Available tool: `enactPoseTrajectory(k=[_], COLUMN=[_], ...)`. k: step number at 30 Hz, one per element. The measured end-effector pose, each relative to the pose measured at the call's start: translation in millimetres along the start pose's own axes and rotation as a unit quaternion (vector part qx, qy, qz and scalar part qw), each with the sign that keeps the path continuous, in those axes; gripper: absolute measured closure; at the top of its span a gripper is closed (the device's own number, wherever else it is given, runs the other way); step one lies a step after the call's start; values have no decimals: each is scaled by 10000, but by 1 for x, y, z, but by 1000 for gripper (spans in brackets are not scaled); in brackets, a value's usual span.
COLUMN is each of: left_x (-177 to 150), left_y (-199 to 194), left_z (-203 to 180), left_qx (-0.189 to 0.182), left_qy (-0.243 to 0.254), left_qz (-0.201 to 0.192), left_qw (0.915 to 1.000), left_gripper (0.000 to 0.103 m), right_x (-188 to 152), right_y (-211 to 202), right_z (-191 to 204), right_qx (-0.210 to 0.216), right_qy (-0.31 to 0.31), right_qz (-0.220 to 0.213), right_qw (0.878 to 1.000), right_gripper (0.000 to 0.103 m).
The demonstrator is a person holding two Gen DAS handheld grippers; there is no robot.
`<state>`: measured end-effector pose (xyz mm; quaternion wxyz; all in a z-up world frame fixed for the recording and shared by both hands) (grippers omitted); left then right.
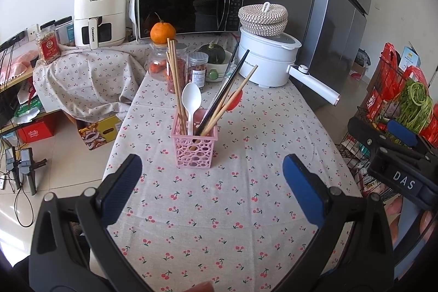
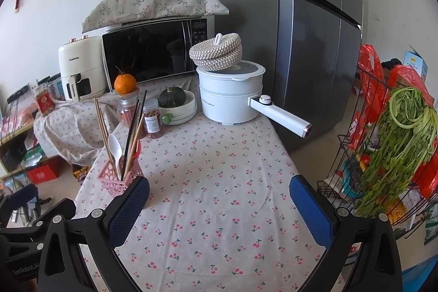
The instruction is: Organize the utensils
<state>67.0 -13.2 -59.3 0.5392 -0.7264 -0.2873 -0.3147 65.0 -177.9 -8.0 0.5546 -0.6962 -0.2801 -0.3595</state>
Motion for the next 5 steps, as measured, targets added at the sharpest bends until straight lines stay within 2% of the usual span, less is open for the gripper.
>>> enactPoseTrajectory(k=[5], left_x=[-1], left_y=[1], left_z=[0], left_qx=[-45], left_qy=[-18], left_qz=[8], left_qw=[10000], left_gripper=[1], right_x=[0], right_y=[3], right_z=[-3], right_qx=[10], right_qy=[35], right_qz=[37], right_qw=[10000], right_gripper=[0])
Point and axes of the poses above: each gripper's, at about its wrist camera, not at the fingertips, and y roughly the way its jaws point, z to its left, x to its top, the point moved 9 cm from there along y, roughly the way its jaws point, and after that the axes turned 11 degrees about -x, right-handed, at the moved point
